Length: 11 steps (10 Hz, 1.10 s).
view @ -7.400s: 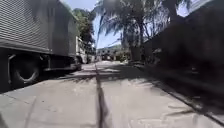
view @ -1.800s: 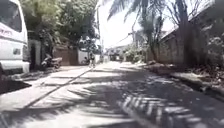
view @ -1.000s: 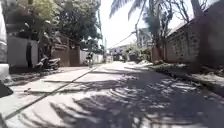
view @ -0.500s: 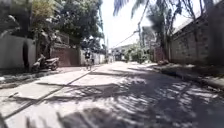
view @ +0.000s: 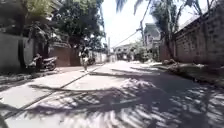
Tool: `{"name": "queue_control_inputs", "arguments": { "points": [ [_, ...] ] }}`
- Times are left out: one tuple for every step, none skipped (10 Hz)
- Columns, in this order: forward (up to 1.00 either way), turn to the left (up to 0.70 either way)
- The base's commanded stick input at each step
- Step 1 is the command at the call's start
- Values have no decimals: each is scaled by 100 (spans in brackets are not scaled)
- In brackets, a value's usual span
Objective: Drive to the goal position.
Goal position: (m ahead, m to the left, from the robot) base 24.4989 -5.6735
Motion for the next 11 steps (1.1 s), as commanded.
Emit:
{"name": "queue_control_inputs", "arguments": {
  "points": [
    [100, 1],
    [100, 1],
    [100, 1],
    [100, 1],
    [100, 1],
    [100, 1],
    [100, 1],
    [100, 1],
    [100, 1],
    [100, 1],
    [100, 1]
  ]
}}
